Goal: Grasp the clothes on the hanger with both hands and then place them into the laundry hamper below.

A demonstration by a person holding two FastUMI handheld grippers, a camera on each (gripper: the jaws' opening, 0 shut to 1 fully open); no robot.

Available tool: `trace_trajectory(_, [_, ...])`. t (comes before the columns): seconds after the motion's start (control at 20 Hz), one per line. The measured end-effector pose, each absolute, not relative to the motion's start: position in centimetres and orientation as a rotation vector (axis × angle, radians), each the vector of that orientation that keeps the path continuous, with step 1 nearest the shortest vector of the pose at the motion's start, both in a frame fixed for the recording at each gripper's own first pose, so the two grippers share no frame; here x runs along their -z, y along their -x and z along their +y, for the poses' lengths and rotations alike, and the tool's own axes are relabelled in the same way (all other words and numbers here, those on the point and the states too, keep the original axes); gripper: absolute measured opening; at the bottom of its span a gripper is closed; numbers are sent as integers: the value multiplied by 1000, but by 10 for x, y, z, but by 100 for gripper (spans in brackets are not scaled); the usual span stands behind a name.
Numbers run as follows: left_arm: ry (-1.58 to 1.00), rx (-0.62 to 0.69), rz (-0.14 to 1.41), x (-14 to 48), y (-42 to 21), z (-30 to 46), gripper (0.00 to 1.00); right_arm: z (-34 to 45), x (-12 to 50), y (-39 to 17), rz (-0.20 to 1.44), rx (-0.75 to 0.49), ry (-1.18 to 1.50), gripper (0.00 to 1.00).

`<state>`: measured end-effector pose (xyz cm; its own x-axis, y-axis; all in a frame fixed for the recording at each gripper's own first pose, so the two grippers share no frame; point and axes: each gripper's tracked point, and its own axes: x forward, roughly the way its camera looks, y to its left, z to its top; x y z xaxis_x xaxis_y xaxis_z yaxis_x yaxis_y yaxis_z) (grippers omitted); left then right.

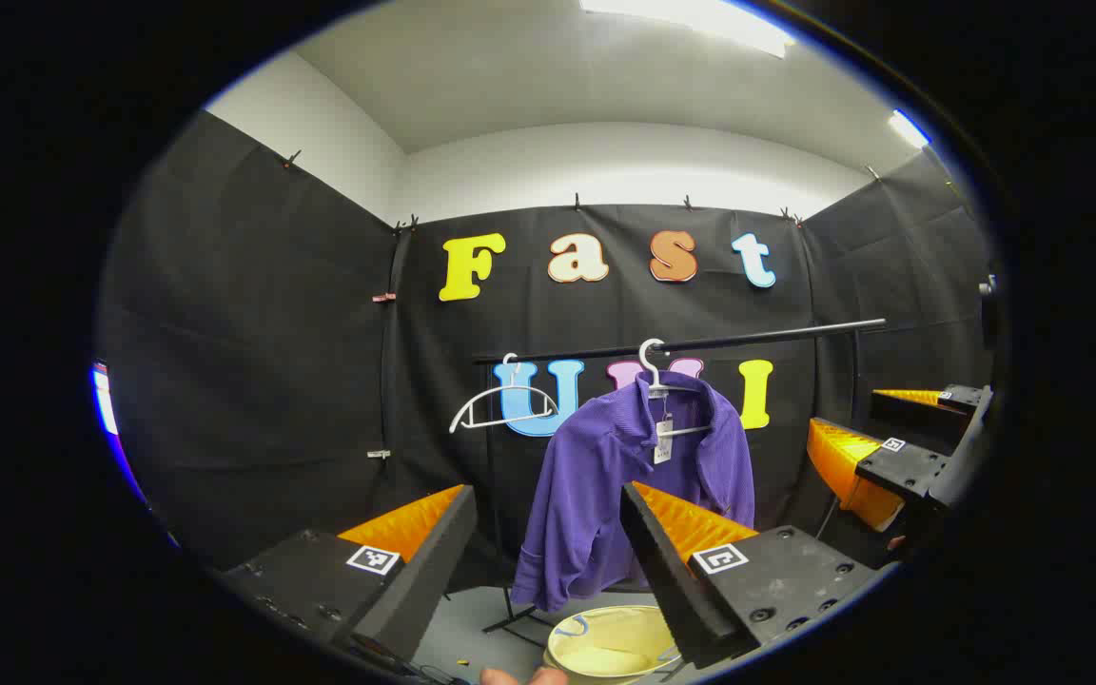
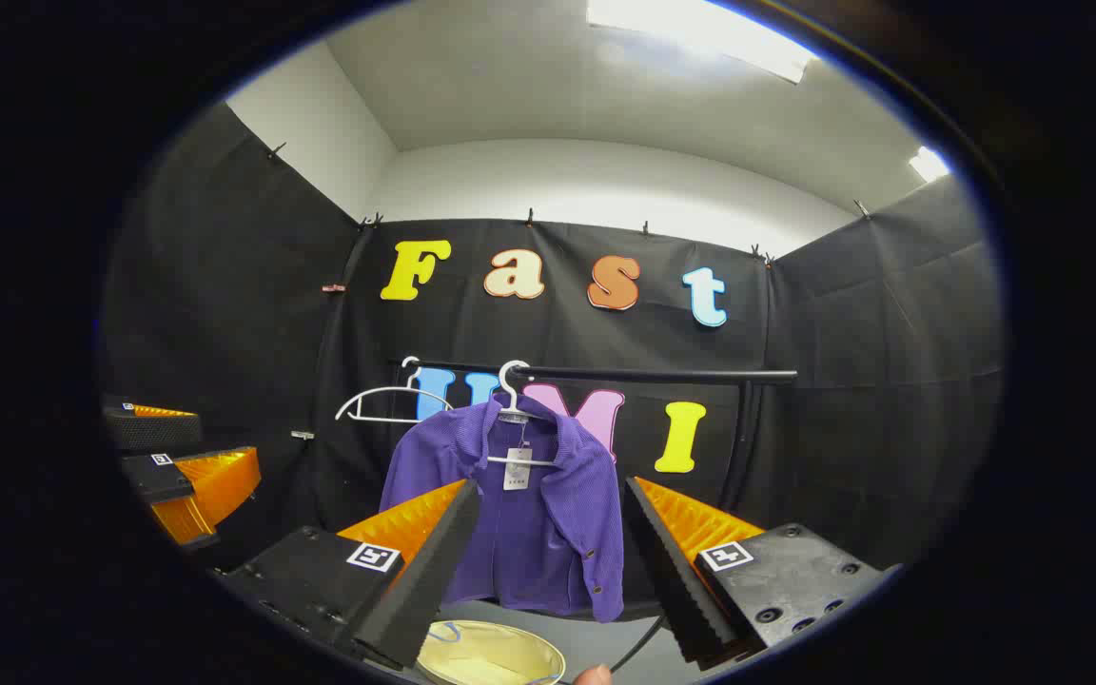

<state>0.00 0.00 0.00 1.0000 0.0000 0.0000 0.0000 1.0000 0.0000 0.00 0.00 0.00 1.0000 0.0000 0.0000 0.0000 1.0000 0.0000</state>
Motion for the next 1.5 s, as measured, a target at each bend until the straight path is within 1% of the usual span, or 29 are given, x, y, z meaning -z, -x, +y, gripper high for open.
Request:
trace_trajectory(0.05, [-1,0,0,-1,0,0,96,-1,0,0,0,2,0,98])
trace_trajectory(0.15, [-4,-2,-1,0,-1,0,97,0,3,-2,4,-1,-1,98])
trace_trajectory(0.2, [-5,-2,-1,1,-2,-1,96,0,3,-2,4,-3,1,98])
trace_trajectory(0.35, [-4,-3,0,0,-3,-1,96,0,1,-3,0,-7,9,98])
trace_trajectory(0.4, [-5,-3,1,2,-3,-1,97,0,2,-4,-1,-8,9,98])
trace_trajectory(0.95, [-21,1,-10,-2,-8,-5,97,-1,2,-9,-6,-11,6,98])
trace_trajectory(1.0, [-21,7,-13,-1,-10,-7,94,-2,2,-11,-6,-7,8,98])
trace_trajectory(1.05, [-22,19,-15,-1,-13,-10,97,-1,3,-13,-4,-5,10,98])
trace_trajectory(1.1, [-25,32,-18,1,-17,-14,97,-1,3,-14,-3,-3,13,98])
trace_trajectory(1.15, [-30,48,-24,0,-22,-18,94,-2,3,-17,-4,6,15,98])
trace_trajectory(1.5, [-74,186,-36,14,-81,-43,95,-19,3,-52,-24,107,-18,98])
